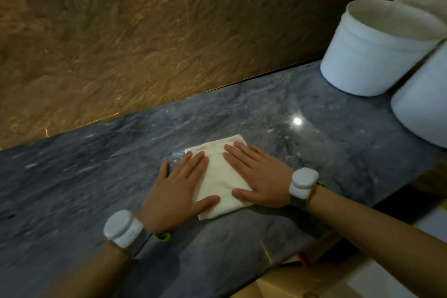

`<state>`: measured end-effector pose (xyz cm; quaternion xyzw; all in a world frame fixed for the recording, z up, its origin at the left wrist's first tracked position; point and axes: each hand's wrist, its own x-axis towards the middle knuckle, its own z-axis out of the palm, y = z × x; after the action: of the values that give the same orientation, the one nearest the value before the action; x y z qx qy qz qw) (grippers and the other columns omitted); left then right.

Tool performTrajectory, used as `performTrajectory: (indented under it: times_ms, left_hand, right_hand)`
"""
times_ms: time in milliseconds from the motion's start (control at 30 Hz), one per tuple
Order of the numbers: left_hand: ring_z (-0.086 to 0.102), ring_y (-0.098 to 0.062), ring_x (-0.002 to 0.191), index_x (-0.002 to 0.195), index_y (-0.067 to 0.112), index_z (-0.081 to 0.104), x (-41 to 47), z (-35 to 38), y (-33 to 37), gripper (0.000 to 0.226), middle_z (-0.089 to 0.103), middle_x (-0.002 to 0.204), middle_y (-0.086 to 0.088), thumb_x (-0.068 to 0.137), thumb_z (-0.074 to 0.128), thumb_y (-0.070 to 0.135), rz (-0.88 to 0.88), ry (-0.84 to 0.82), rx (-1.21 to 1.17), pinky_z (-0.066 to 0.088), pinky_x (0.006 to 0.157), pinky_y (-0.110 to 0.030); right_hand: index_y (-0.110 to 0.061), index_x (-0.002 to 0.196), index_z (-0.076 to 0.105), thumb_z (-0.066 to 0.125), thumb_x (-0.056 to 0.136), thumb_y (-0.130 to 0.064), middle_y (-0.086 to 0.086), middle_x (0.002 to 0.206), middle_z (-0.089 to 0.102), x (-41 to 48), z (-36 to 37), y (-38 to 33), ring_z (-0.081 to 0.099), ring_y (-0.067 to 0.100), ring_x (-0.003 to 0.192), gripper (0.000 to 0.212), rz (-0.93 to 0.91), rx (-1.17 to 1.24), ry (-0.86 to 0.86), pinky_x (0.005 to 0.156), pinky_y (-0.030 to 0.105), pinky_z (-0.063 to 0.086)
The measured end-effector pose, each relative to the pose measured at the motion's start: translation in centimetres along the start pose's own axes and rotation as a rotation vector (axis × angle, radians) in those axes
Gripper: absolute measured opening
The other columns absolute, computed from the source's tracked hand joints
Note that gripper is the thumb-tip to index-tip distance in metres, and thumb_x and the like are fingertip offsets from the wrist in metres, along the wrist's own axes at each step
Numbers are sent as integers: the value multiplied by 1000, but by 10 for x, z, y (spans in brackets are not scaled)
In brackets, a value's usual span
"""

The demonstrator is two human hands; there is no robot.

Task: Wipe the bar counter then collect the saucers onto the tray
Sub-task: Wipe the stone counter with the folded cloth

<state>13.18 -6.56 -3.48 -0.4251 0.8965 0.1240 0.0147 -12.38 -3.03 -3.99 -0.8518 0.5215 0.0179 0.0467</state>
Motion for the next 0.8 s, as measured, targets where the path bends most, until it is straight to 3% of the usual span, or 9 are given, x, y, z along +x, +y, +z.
performTrajectory:
  times_ms: [133,333,433,633,800]
  left_hand:
    - [-23,-9,144,149,33,-19,3,-1,3,99,-25,155,15,73,9,91,22,1,47,-12,117,-53]
    - [-21,-13,145,152,27,-10,41,3,37,101,-14,160,9,73,5,89,3,68,26,-12,117,-53]
    - [-19,-13,145,152,25,-6,68,8,60,102,-11,161,8,73,5,89,-6,97,3,-16,115,-50]
    - [-10,-19,148,152,22,3,104,24,87,105,2,162,4,72,4,90,-40,173,-24,-11,116,-50]
    - [-6,-20,149,153,20,7,115,24,95,104,5,162,3,74,6,88,-44,208,-8,-8,117,-51]
  right_hand:
    - [-23,154,-4,23,90,-74,-2,163,-5,0,5,12,-5,18,150,87,-20,-6,5,119,45,4]
    - [-23,154,-7,21,91,-72,-1,163,-7,-9,-3,62,-8,17,150,85,-22,-74,-37,120,49,8]
    - [-26,153,-13,22,92,-71,-4,163,-12,-16,-11,94,-14,13,149,84,-25,-62,-86,121,48,5]
    - [-33,151,-18,25,92,-71,-14,160,-20,-19,-21,140,-18,6,147,82,-36,-22,-138,119,44,-2]
    - [-31,150,-19,24,91,-72,-12,161,-19,-22,-22,151,-17,6,147,84,-23,-16,-126,119,44,-2]
